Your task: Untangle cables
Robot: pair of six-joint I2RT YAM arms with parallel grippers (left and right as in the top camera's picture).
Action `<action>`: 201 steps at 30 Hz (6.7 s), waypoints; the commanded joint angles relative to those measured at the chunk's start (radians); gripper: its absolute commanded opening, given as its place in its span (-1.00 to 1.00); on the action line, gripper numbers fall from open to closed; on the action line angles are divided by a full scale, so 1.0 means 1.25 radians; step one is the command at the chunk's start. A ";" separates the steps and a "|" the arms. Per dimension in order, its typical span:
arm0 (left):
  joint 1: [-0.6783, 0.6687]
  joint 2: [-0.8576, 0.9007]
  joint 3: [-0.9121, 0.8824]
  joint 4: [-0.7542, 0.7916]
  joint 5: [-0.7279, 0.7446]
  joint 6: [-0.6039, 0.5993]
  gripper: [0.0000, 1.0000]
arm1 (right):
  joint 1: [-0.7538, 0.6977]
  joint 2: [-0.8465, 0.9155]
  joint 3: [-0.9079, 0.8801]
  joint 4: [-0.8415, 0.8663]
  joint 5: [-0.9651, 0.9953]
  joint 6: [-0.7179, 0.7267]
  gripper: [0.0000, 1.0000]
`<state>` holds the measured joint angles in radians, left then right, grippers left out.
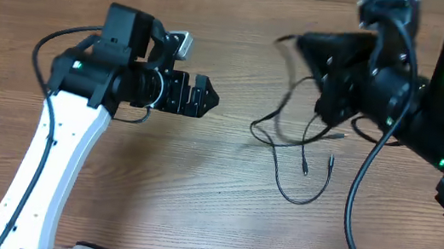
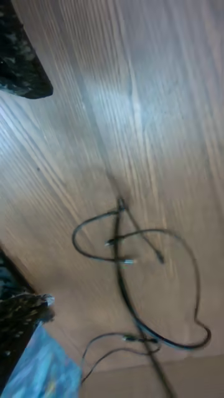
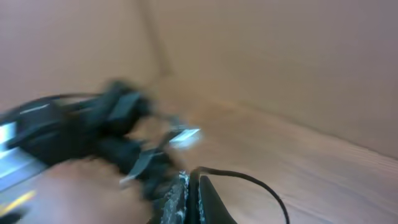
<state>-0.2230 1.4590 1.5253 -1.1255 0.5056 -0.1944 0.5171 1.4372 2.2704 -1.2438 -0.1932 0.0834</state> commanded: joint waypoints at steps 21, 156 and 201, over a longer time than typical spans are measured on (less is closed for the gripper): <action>-0.081 0.239 0.012 0.165 0.485 0.003 0.99 | -0.001 0.004 0.011 -0.024 -0.455 -0.051 -0.92; 0.686 0.243 0.012 -0.179 -0.462 -0.169 -0.91 | -0.245 0.031 0.005 1.096 1.064 -0.598 -0.92; -0.235 0.243 0.012 -0.072 -0.159 0.069 -0.92 | -0.742 0.273 0.005 0.491 0.696 0.012 -0.92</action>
<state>-0.4984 1.7565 1.5253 -1.2293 0.2855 -0.0788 -0.3786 1.7561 2.2704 -0.5671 0.8509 -0.0265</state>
